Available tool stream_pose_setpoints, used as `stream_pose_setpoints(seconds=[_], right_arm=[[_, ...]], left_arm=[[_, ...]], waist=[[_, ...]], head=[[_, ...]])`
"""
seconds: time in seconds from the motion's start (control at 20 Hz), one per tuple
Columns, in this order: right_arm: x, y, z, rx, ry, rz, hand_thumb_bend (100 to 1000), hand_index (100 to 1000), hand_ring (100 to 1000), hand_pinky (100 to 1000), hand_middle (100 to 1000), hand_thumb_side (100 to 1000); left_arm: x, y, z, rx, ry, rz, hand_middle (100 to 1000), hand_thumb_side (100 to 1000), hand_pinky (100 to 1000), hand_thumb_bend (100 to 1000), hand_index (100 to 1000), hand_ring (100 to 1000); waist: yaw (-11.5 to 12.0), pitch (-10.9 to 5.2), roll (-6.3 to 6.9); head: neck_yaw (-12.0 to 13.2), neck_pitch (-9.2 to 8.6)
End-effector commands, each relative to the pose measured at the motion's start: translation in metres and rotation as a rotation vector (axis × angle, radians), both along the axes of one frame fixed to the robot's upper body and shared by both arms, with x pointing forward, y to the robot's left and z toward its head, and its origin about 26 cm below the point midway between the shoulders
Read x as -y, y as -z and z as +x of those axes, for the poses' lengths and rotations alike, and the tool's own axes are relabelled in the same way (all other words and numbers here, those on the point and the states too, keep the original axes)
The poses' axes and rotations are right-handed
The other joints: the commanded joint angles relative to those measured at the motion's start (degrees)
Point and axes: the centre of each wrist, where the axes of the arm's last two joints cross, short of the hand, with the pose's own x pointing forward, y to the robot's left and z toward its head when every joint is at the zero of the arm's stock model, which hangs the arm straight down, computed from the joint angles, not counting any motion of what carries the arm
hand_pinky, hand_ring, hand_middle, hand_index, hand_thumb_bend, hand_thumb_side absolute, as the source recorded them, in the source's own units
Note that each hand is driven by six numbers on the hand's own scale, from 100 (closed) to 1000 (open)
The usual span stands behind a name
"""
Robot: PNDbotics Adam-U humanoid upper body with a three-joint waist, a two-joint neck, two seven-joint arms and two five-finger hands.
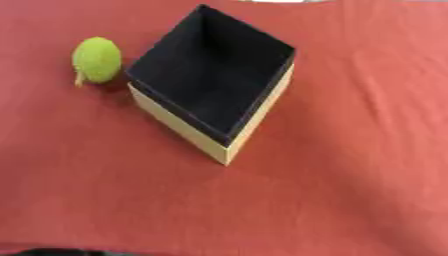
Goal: Pick up objects on the table and place them in the box.
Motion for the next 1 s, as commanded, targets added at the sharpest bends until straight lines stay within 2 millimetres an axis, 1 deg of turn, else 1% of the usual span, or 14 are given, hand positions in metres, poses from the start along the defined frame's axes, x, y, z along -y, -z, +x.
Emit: stream_pose_setpoints(seconds=[0.05, 0.1, 0.2, 0.35, 0.4, 0.5, 0.65, 0.8, 0.95, 1.0], right_arm=[[0.001, -0.009, -0.005, 0.029, -0.001, -0.022, 100, 839, 621, 743, 646, 579], [0.001, -0.009, -0.005, 0.028, -0.001, -0.021, 100, 839, 621, 743, 646, 577], [0.001, -0.009, -0.005, 0.027, -0.002, -0.020, 100, 839, 621, 743, 646, 578], [0.001, -0.008, -0.005, 0.027, -0.004, -0.015, 100, 839, 621, 743, 645, 580], [0.000, -0.008, -0.004, 0.027, -0.005, -0.014, 100, 839, 622, 743, 645, 581], [0.000, -0.007, -0.004, 0.025, -0.005, -0.012, 100, 839, 622, 744, 645, 586], [0.002, -0.004, -0.004, 0.015, 0.003, -0.009, 100, 840, 622, 744, 644, 589], [0.003, -0.003, -0.004, 0.013, 0.011, -0.001, 100, 840, 623, 744, 644, 588], [0.003, -0.003, -0.004, 0.017, 0.008, 0.000, 100, 839, 623, 744, 644, 588], [0.003, -0.003, -0.004, 0.018, 0.006, 0.001, 100, 839, 623, 744, 644, 588]], left_arm=[[0.002, -0.014, 0.002, -0.068, 0.015, 0.076, 864, 992, 945, 371, 990, 860], [0.005, -0.014, 0.006, -0.086, 0.026, 0.087, 866, 998, 949, 397, 987, 862], [0.013, -0.014, 0.013, -0.125, 0.046, 0.104, 869, 995, 949, 420, 989, 864], [0.026, -0.012, 0.024, -0.179, 0.082, 0.138, 876, 969, 951, 451, 996, 869], [0.030, -0.012, 0.027, -0.192, 0.092, 0.149, 877, 961, 952, 459, 985, 870], [0.039, -0.011, 0.034, -0.219, 0.111, 0.167, 871, 916, 950, 449, 968, 870], [0.049, -0.009, 0.041, -0.246, 0.146, 0.185, 876, 866, 950, 440, 968, 871], [0.056, -0.006, 0.046, -0.279, 0.174, 0.221, 893, 800, 951, 475, 979, 875], [0.064, -0.004, 0.050, -0.295, 0.190, 0.243, 899, 724, 949, 483, 987, 874], [0.067, -0.003, 0.052, -0.299, 0.193, 0.245, 899, 719, 949, 486, 989, 875]], waist=[[0.2, -1.66, 0.28], [0.2, -1.72, 0.25], [0.2, -1.83, 0.20], [0.3, -1.91, 0.17], [0.3, -1.92, 0.16], [0.3, -1.96, 0.14], [0.4, -1.96, 0.19], [0.4, -2.03, 0.27], [0.2, -2.20, 0.25], [0.2, -2.26, 0.26]], head=[[0.2, -0.06], [0.2, -0.10], [0.0, -0.07], [-0.1, -0.13], [-0.1, -0.17], [-0.2, -0.16], [-0.1, -0.19], [-0.3, -0.13], [-0.4, -0.06], [-0.3, -0.03]])
